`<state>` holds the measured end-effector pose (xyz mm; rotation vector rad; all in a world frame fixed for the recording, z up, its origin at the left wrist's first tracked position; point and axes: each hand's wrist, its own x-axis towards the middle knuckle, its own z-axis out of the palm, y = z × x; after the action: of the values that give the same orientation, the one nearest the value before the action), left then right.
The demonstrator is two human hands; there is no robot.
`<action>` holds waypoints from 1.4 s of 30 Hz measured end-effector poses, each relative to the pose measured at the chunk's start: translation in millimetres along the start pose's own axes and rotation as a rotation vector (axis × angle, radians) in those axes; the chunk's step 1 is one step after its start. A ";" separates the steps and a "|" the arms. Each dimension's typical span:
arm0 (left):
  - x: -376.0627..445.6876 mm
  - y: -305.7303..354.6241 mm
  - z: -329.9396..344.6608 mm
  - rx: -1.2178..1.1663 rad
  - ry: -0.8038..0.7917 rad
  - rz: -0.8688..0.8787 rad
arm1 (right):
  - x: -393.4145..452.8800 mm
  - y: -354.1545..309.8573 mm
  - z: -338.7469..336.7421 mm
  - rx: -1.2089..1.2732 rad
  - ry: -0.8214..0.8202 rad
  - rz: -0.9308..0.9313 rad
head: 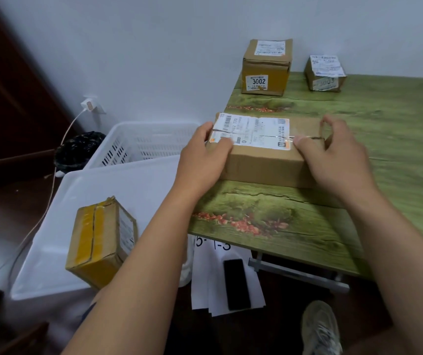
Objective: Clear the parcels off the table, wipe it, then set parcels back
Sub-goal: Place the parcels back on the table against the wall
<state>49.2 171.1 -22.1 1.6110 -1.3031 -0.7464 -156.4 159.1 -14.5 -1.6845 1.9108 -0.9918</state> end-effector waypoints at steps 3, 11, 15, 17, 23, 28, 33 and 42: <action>4.8 -3.3 0.8 -0.008 0.098 -0.063 | 2.0 2.0 -1.2 0.236 -0.087 0.148; 14.3 -13.2 1.4 0.139 0.331 -0.056 | -3.5 4.1 -5.7 0.412 -0.196 0.136; 14.1 -12.6 2.9 0.136 0.317 -0.082 | -5.8 2.8 -5.8 0.226 -0.146 0.039; 12.4 -12.0 7.0 0.045 0.264 -0.092 | -5.9 1.8 -5.4 0.172 -0.141 -0.017; 4.4 -6.0 16.0 -0.143 0.142 -0.167 | -17.2 -10.4 2.7 0.086 -0.241 -0.121; 2.5 -3.4 18.9 -0.266 0.091 -0.179 | -26.5 -12.7 13.1 0.136 -0.341 -0.094; 0.5 -6.0 16.0 -0.381 0.031 -0.182 | -30.9 -14.7 19.7 0.217 -0.371 -0.116; 4.4 -9.6 13.4 -0.664 -0.042 -0.128 | -38.7 -18.5 23.1 0.503 -0.343 -0.101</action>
<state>42.7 163.6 -36.0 1.1428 -0.8489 -1.1523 -120.1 190.7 -22.2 -1.5363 1.2416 -1.0334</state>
